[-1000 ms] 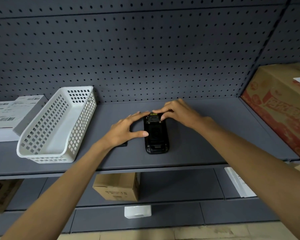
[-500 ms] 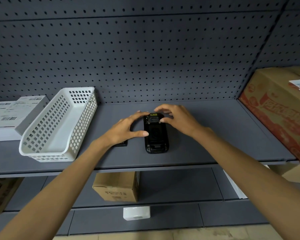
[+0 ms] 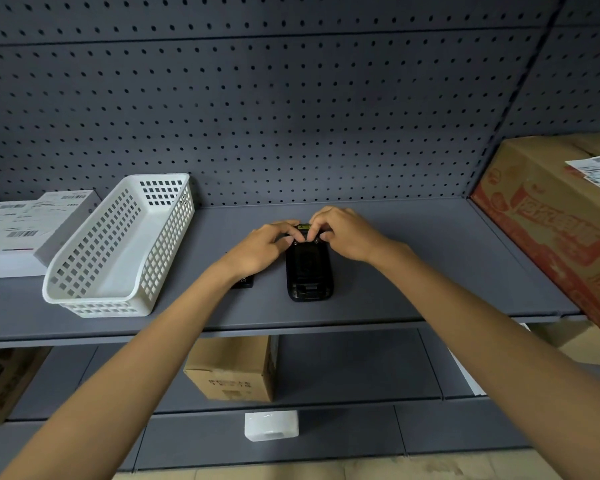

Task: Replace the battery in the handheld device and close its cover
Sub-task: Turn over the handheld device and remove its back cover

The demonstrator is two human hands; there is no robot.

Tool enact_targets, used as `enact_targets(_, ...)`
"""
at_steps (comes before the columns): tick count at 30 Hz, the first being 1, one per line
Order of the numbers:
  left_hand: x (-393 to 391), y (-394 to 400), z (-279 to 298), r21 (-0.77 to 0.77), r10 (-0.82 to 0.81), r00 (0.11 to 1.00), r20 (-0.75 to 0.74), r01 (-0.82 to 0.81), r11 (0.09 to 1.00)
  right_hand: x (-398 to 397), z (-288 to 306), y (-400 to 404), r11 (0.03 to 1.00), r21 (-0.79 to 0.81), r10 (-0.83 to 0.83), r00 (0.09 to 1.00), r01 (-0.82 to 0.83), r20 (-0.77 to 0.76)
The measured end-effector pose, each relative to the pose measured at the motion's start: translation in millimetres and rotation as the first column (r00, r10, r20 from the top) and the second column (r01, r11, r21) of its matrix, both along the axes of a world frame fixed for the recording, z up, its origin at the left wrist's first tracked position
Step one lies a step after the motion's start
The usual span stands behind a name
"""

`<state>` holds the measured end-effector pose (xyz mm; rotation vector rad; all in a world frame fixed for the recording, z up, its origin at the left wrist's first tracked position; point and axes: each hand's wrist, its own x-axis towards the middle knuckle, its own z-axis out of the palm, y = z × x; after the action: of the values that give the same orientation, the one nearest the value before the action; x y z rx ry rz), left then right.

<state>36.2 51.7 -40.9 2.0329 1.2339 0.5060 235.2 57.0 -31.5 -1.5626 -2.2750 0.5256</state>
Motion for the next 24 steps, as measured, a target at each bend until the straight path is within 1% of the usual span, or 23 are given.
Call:
enact_targets(6, 6.4, 2.4, 0.6, -0.064, 0.055, 0.998, 0.018, -0.054, 0.996, -7.6, 12.3, -2.1, 1.0, 0.007, 0.024, 0.993, -0.025, 0.117)
enact_targets(12, 8.3, 0.0, 4.5, -0.145, 0.103, 0.989, 0.107, -0.087, 0.986, -6.0, 16.8, -5.2, 0.999, -0.031, 0.026, 0.994, -0.023, 0.106)
enact_targets(15, 7.5, -4.8, 8.0, -0.136, 0.104, 0.986, 0.132, -0.086, 0.987, -3.7, 15.9, -6.8, 0.997, -0.066, 0.029, 1.0, -0.028, 0.013)
enact_targets(18, 6.3, -10.9, 11.9, -0.083, 0.098, 0.979, 0.181, -0.084, 0.993, -1.9, 11.9, -10.1, 0.999, -0.027, 0.017, 0.992, -0.02, -0.123)
enact_targets(21, 5.3, -17.8, 16.4, -0.006, 0.094, 0.979, 0.181, -0.095, 0.995, -0.7, 13.0, -15.8, 1.0, 0.022, 0.019, 0.975, -0.014, -0.219)
enact_targets(24, 6.5, -23.1, 18.5, 0.021, 0.09, 0.971, 0.222, -0.097, 0.995, 0.4, 12.7, -23.8, 1.0, -0.004, 0.008, 0.949, -0.01, -0.314)
